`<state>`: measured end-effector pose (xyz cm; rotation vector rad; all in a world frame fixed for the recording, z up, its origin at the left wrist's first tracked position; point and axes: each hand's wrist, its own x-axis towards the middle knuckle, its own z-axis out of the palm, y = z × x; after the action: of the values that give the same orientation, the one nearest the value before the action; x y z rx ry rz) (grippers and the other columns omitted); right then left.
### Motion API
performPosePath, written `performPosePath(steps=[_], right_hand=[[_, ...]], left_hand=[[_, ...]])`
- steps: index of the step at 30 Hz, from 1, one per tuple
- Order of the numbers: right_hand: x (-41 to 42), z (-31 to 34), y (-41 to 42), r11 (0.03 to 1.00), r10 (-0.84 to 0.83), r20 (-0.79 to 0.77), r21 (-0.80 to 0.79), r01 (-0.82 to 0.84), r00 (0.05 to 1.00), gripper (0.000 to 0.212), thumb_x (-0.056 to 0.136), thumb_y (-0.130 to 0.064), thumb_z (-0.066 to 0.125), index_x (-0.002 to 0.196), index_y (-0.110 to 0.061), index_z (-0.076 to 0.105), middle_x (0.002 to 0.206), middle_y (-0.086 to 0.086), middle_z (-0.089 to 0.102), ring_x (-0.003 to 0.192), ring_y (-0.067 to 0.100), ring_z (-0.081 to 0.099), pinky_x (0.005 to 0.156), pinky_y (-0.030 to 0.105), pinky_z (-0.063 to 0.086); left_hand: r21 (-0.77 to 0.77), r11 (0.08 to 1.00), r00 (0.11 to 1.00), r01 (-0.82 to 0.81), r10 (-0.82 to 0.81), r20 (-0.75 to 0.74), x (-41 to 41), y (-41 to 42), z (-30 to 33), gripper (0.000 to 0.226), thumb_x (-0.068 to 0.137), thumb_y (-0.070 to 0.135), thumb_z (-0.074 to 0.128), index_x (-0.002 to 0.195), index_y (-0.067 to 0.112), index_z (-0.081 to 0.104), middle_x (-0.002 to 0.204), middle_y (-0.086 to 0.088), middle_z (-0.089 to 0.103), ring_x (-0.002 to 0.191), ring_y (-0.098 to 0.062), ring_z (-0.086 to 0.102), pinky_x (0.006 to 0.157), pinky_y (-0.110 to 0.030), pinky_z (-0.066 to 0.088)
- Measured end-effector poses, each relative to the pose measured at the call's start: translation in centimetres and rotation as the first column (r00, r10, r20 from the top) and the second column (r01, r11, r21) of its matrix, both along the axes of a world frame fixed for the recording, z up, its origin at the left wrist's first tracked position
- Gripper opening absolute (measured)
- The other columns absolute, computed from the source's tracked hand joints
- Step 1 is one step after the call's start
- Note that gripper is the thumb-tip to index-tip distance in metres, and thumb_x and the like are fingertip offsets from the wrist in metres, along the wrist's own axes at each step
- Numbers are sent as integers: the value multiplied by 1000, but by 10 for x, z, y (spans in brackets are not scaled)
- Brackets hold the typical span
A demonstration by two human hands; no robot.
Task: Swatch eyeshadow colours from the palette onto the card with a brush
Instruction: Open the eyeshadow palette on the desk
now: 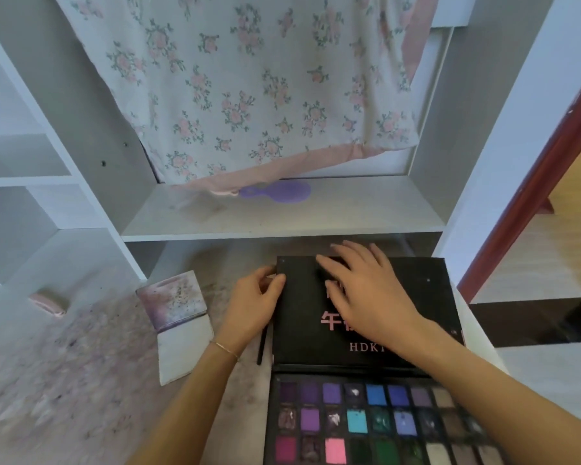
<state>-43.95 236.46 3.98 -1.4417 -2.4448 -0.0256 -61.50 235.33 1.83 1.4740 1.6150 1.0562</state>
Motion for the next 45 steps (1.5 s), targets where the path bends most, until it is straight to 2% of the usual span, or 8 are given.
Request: performPosePath(steps=[2, 5, 12, 16, 35, 39, 42, 45], right_hand=[[3, -14, -10, 995, -16, 64, -101, 22, 998, 48, 95, -36, 33, 142, -29, 25, 151, 2, 22, 141, 20, 9, 113, 47, 3], [11, -33, -22, 958, -65, 182, -265, 113, 981, 55, 95, -43, 27, 145, -30, 8, 156, 3, 4, 142, 27, -4, 111, 57, 0], [25, -53, -27, 843, -93, 309, -481, 240, 947, 67, 90, -61, 18, 142, -34, -13, 153, 1, -20, 138, 31, -23, 106, 62, -8], [23, -54, -11, 857, -53, 293, -478, 195, 955, 64, 90, -62, 15, 141, -37, -15, 152, -2, -22, 137, 29, -24, 107, 59, -11], [-29, -61, 52, 859, -63, 224, -483, 167, 973, 60, 91, -60, 13, 142, -39, -11, 153, -5, -20, 138, 27, -24, 105, 57, -17], [-30, -62, 47, 907, -110, 89, -399, 136, 990, 60, 92, -54, 27, 145, -32, 9, 156, -2, -2, 141, 28, -11, 109, 54, -10], [-38, -59, 39, 955, -106, -109, -287, 71, 988, 49, 93, -37, 43, 138, -19, 36, 151, 4, 27, 139, 26, 14, 113, 43, 9], [-57, -55, 27, 978, 6, -336, -196, -76, 942, 37, 92, -26, 48, 128, -14, 50, 136, 3, 48, 127, 20, 36, 103, 25, 24]], left_hand=[[30, 999, 962, 25, -16, -271, 0, -3, -4, 37, 92, 25, 49, 126, 12, 50, 111, 2, 60, 97, -7, 55, 76, 0, 36], [116, 985, 772, 130, -27, -634, 0, -14, -14, 49, 91, 36, 47, 137, 19, 38, 144, 0, 36, 131, -16, 29, 105, -23, 21], [-147, 916, 443, 374, -316, -839, 12, -27, -33, 64, 92, 55, 21, 146, 22, 11, 155, 5, 3, 142, -13, -3, 112, -33, -2], [-235, 910, 379, 341, -361, -852, 10, -17, -38, 73, 90, 60, 18, 146, 17, -4, 155, -1, -9, 141, -17, -11, 111, -31, -9], [-181, 944, 493, 276, -301, -816, -34, 37, -33, 65, 93, 49, 31, 146, 16, 13, 155, -4, 7, 142, -18, 3, 113, -31, -4], [26, 969, 677, 244, -151, -720, -30, 23, -26, 51, 94, 41, 38, 140, 18, 33, 150, -3, 28, 140, -16, 16, 114, -33, -1], [211, 960, 806, 184, -25, -591, -34, -1, -19, 39, 92, 32, 47, 128, 19, 50, 138, 1, 45, 133, -12, 32, 114, -34, 12], [315, 945, 890, 89, 67, -451, -47, -28, -14, 30, 89, 26, 54, 118, 21, 59, 122, 12, 52, 116, -2, 46, 100, -15, 31]])
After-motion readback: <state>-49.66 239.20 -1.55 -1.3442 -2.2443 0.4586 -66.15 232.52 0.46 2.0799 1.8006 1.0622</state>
